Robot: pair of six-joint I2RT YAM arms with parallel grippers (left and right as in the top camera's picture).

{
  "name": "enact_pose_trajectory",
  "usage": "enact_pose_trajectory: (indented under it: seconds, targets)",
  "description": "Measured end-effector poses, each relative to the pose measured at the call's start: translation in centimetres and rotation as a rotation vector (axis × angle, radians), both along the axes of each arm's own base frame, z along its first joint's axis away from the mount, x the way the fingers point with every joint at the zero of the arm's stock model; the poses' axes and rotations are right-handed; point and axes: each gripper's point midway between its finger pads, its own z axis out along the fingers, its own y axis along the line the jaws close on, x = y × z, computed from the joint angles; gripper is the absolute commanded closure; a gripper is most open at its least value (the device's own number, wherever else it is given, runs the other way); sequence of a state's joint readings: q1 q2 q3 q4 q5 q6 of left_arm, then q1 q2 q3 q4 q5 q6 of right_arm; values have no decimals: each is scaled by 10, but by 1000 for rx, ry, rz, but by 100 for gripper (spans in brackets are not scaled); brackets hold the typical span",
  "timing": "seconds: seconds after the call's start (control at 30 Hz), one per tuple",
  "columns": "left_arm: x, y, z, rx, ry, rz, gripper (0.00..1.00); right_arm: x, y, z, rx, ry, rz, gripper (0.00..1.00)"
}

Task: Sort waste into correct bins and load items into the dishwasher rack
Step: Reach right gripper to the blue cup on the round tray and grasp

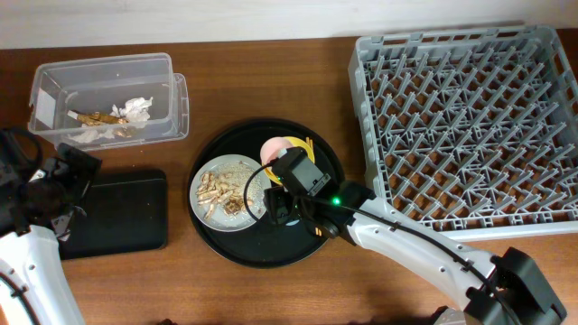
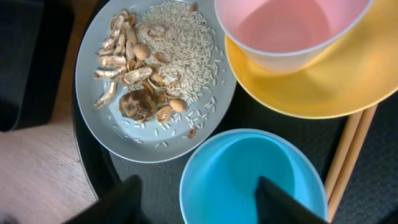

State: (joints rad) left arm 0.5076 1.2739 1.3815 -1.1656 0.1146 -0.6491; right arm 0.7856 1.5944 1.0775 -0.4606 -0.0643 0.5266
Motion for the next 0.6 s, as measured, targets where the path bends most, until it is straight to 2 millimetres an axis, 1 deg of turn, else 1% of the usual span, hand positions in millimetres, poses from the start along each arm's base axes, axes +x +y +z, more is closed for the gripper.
enact_pose_trajectory:
  seconds: [0.13, 0.17, 0.23, 0.3, 0.4, 0.5, 0.6]
  targets:
    - [0, 0, 0, 0, 0, 0, 1, -5, -2, -3, -32, -2, 9, 49]
    - [0, 0, 0, 0, 0, 0, 1, -7, 0, -3, -35, -6, 17, 48]
    - [0, 0, 0, 0, 0, 0, 1, -14, 12, -1, -31, -28, 49, 48]
    - [0, 0, 0, 0, 0, 0, 1, -17, 16, -2, -45, -43, 54, 40]
    - [0, 0, 0, 0, 0, 0, 1, -19, 17, -12, -95, -58, 49, 40]
    - [0, 0, 0, 0, 0, 0, 1, -16, 11, -23, -150, -67, 27, 45]
    - [0, 0, 0, 0, 0, 0, 1, -13, 9, -30, -175, -70, 15, 57]
